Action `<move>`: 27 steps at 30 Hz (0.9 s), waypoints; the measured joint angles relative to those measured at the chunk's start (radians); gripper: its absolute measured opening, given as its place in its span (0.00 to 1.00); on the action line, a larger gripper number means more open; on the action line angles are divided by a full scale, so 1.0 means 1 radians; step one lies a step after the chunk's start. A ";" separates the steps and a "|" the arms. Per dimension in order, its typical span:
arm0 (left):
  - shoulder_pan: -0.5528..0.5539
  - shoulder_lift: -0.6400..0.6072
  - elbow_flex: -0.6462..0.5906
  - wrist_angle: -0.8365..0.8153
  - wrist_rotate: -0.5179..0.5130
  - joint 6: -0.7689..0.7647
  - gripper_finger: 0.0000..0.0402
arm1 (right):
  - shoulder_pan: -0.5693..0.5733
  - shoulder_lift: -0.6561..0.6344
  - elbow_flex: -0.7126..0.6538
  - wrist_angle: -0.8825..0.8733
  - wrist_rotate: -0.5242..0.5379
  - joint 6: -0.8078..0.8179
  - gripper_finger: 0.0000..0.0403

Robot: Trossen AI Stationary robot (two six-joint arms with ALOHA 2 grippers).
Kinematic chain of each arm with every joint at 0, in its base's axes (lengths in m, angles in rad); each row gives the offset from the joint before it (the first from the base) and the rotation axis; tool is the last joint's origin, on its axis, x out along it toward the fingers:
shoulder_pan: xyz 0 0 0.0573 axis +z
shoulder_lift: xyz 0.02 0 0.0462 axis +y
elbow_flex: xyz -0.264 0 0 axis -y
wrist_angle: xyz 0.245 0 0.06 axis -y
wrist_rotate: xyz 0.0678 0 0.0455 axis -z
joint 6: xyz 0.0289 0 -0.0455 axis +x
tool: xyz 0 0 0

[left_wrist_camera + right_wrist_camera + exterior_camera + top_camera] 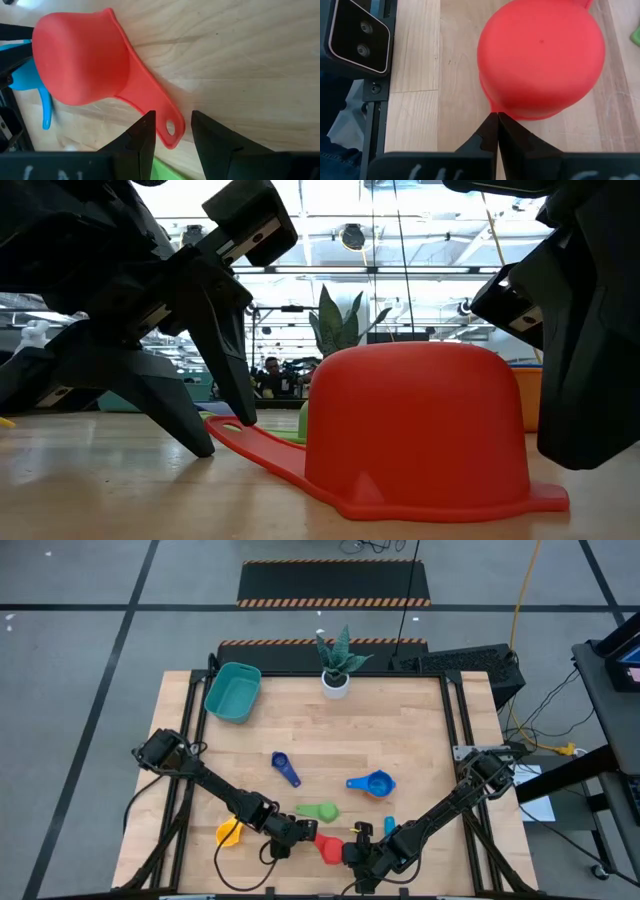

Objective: Nest measuring cups in basket
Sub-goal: Stack the red measuring cup on top of the blue measuring cup

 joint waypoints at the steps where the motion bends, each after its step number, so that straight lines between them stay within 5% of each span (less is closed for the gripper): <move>1: 0.000 0.000 0.000 0.001 -0.005 -0.006 0.32 | 0.000 0.000 0.000 -0.001 0.000 0.000 0.01; 15: 0.001 0.004 -0.001 0.015 -0.028 -0.068 0.03 | 0.001 -0.009 0.000 -0.022 -0.004 0.019 0.14; 22: -0.007 -0.008 -0.003 0.041 -0.044 -0.179 0.03 | 0.000 -0.165 -0.001 -0.136 0.018 0.053 0.18; 27: -0.009 -0.070 -0.003 0.087 -0.103 -0.418 0.02 | 0.009 -0.288 0.000 -0.345 0.167 0.101 0.19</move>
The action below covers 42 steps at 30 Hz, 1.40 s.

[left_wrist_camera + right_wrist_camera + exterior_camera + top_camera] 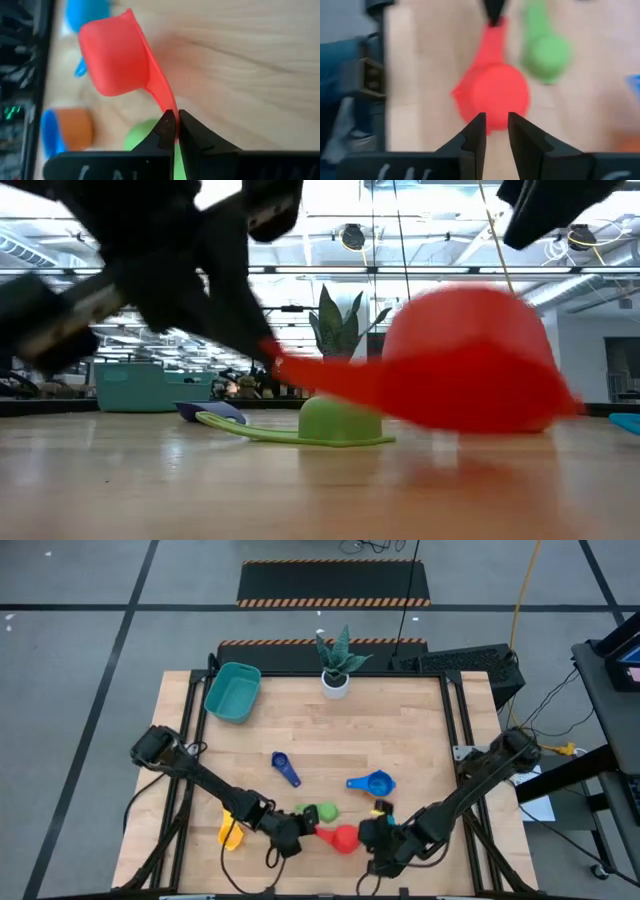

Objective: Nest measuring cups in basket
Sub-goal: Stack the red measuring cup on top of the blue measuring cup

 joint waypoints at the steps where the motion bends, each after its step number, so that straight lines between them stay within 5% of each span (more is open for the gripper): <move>1: 0.000 -0.017 0.000 -0.004 -0.021 -0.016 0.02 | 0.003 -0.020 0.000 -0.041 0.027 0.008 0.19; 13: 0.107 -0.211 0.000 0.072 -0.043 -0.242 0.01 | 0.089 -0.212 0.000 -0.222 0.395 -0.060 0.19; 20: 0.271 -0.205 0.000 0.237 0.292 -0.450 0.01 | 0.136 -0.269 0.000 -0.266 0.546 -0.108 0.19; 30: 0.373 0.013 0.002 0.654 0.524 -0.741 0.01 | 0.168 -0.305 0.000 -0.255 0.597 -0.139 0.19; 42: 0.481 0.117 0.002 0.679 0.655 -1.073 0.01 | 0.168 -0.305 0.000 -0.222 0.596 -0.198 0.19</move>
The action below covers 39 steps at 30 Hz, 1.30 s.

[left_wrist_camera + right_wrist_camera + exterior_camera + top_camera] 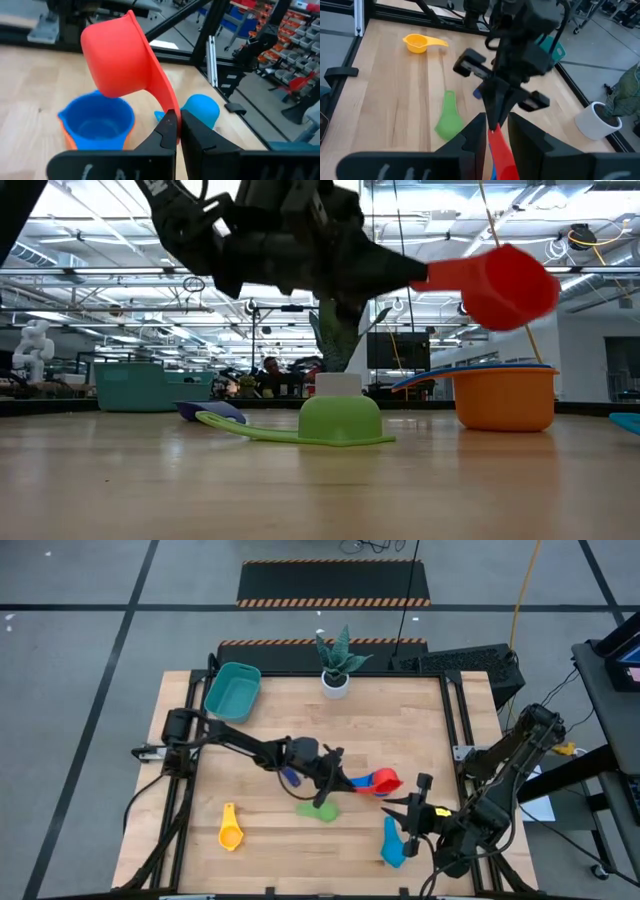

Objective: Nest measuring cups in basket
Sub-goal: Stack the red measuring cup on top of the blue measuring cup

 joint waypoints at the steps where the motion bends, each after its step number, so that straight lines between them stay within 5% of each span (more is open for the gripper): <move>1: 0.006 0.013 0.000 0.013 0.001 -0.010 0.01 | 0.000 0.000 0.000 0.001 0.000 0.000 0.19; 9: 0.037 0.100 0.000 0.164 0.047 -0.165 0.01 | 0.002 0.000 0.000 0.049 -0.005 -0.011 0.19; 39: 0.001 0.101 0.000 0.087 -0.002 -0.249 0.07 | 0.002 0.004 0.000 0.053 -0.036 -0.008 0.19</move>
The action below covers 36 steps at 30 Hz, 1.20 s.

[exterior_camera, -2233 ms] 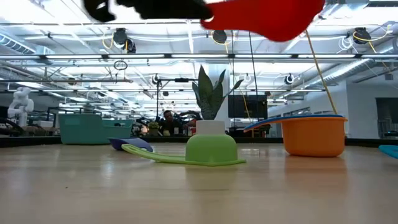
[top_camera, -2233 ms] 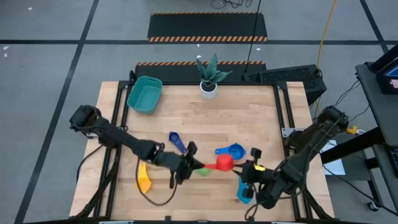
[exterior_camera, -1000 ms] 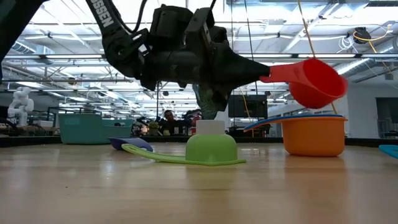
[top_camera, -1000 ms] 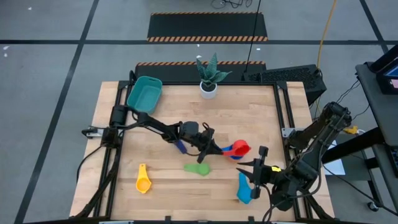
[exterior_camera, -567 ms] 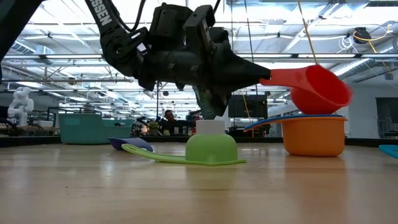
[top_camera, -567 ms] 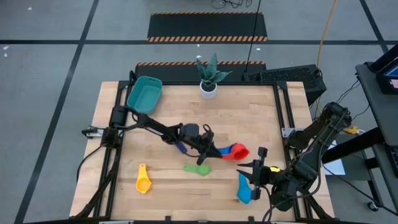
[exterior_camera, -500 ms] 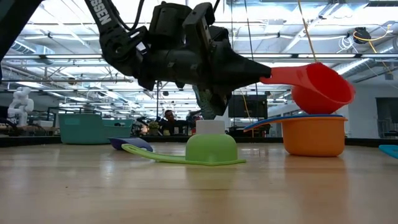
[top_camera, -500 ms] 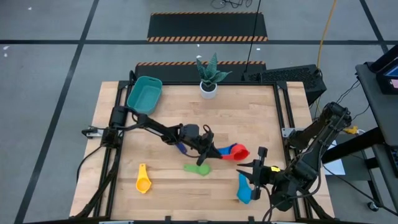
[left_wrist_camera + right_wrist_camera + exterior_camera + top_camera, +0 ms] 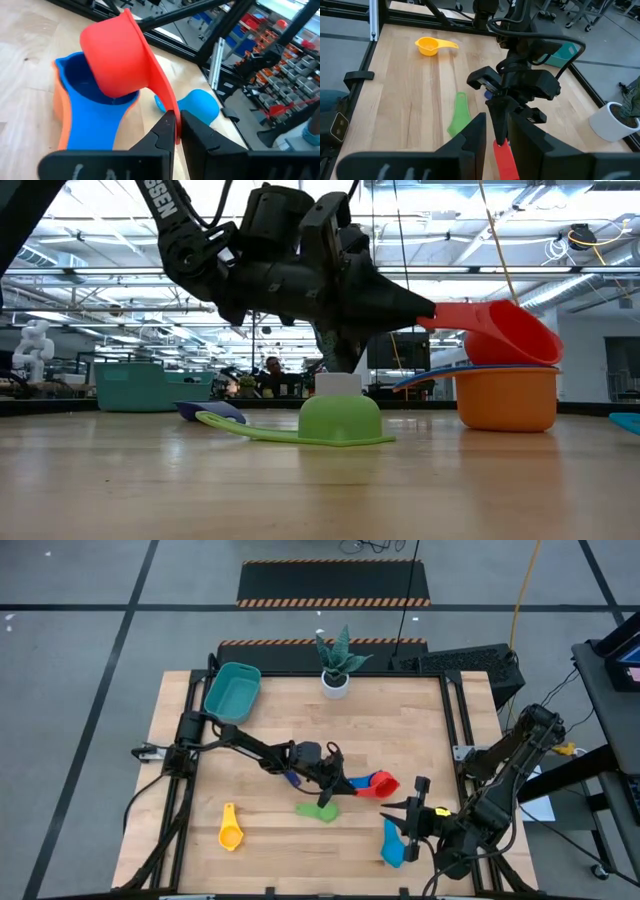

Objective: Nest measuring cups in basket
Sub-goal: Stack the red measuring cup on top of the blue measuring cup

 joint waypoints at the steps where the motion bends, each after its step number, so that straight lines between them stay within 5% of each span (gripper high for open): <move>1: 0.001 0.000 0.000 -0.007 -0.015 -0.001 0.08 | 0.000 0.000 0.000 0.000 0.000 0.000 0.19; 15: 0.001 -0.001 0.000 -0.058 -0.151 0.109 0.13 | 0.000 0.000 0.000 0.000 -0.024 0.001 0.19; 28: -0.049 -0.001 0.000 -0.020 -0.259 0.205 0.44 | 0.000 0.000 0.000 0.000 -0.024 0.001 0.19; 36: -0.235 -0.001 0.051 -0.044 -0.525 0.597 0.67 | 0.000 0.000 0.000 0.000 -0.024 0.000 0.19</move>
